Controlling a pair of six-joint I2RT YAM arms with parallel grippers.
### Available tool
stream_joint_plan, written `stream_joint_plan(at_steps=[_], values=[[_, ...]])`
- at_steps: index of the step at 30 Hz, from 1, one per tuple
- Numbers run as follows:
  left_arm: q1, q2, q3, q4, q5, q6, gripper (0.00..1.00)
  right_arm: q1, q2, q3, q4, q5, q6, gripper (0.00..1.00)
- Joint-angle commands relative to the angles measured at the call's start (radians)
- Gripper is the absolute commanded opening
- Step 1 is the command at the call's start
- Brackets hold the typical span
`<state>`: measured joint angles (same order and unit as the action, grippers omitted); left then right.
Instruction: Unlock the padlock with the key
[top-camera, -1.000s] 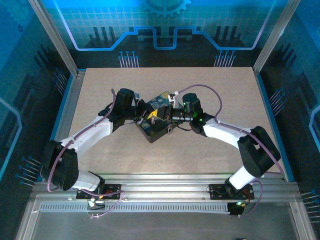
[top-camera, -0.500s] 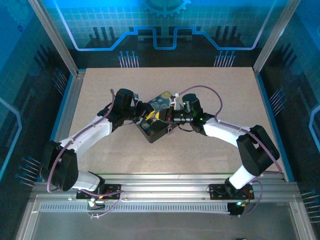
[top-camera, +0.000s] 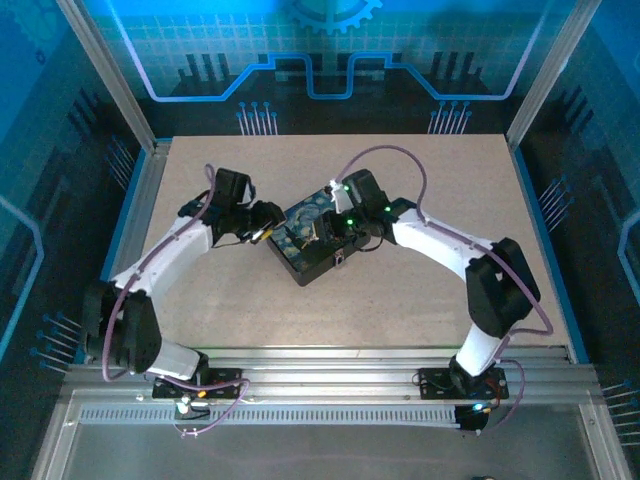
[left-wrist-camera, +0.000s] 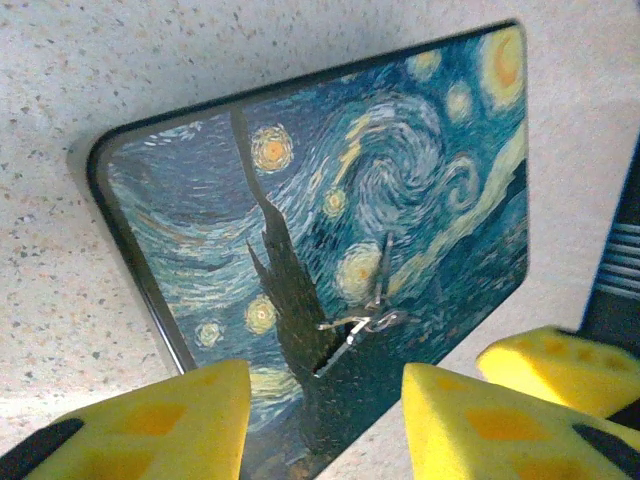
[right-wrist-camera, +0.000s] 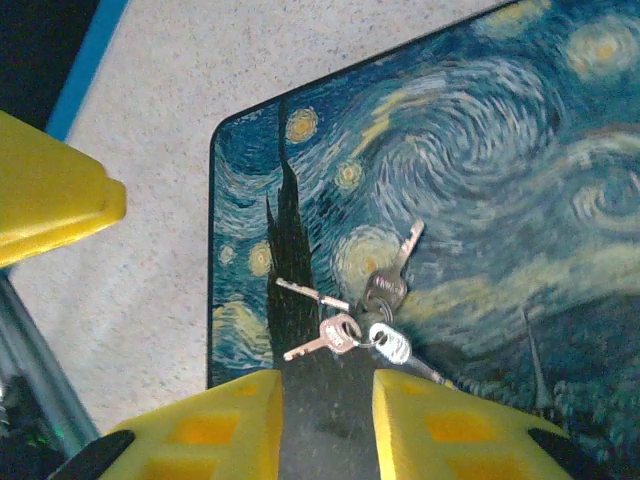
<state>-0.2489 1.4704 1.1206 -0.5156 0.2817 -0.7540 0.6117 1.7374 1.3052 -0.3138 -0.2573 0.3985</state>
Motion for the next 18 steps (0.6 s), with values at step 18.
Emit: stream_joint_plan(at_steps=[18], values=[[-0.105, 0.206, 0.099, -0.019, -0.054, 0.659, 0.35, -0.156, -0.014, 0.046, -0.136, -0.031, -0.119, 0.26]])
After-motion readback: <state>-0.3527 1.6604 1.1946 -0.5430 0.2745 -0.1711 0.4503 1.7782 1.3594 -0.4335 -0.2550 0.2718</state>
